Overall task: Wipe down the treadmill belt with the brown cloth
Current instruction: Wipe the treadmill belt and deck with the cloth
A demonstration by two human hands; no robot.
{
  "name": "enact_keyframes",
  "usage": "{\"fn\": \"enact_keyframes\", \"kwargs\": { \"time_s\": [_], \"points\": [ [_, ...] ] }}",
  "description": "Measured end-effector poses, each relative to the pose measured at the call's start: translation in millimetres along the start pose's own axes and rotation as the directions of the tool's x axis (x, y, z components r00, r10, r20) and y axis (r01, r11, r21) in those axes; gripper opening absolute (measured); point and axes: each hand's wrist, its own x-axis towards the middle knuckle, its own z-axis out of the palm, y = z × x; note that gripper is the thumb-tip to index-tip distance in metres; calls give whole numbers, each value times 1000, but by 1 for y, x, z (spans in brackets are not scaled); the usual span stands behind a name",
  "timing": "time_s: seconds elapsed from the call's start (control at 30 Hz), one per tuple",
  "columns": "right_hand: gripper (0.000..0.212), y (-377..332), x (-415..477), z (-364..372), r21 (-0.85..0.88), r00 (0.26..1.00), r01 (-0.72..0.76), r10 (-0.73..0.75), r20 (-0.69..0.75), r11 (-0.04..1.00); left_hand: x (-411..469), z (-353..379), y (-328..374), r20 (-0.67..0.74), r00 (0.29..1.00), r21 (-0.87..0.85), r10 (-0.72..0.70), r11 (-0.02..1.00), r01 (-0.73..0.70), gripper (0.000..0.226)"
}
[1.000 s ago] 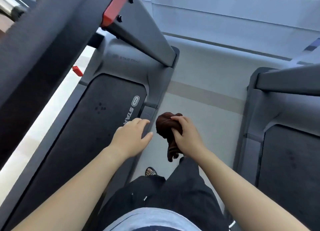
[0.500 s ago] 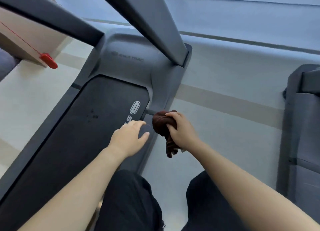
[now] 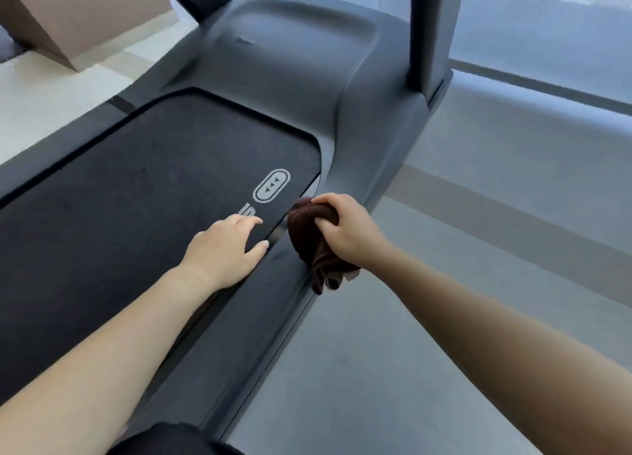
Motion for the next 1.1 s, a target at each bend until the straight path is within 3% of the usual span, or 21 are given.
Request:
{"fn": "enact_keyframes", "kwargs": {
  "time_s": [0.33,0.47,0.53,0.67,0.8,0.87,0.93,1.1],
  "points": [
    [29,-28,98,59,39,992,62,-57,-116,997,55,29,-83,-62,998,-57,-32,998,28,44],
    [35,-36,127,100,-94,967,180,-194,-165,979,84,44,-119,-124,992,-44,-7,999,2,45],
    [40,-32,132,126,-239,961,223,-254,-107,945,92,58,-138,-173,985,-38,19,999,-26,43],
    [54,-27,119,157,-571,976,185,-218,11,800,89,85,-167,-243,964,-30,109,992,-120,49],
    [60,-35,121,145,-576,984,174,-160,76,799,85,92,-176,-259,955,-82,141,982,-168,54],
    [60,-40,133,133,-650,980,196,-164,110,734,85,90,-176,-249,959,-80,138,984,-162,57],
    [64,-42,146,127,-701,971,238,-154,181,672,86,89,-178,-236,966,-76,106,989,-127,60],
    [79,-24,167,144,-605,906,392,-174,387,694,80,92,-183,-255,967,-88,-13,996,-10,60]
  ]
}}
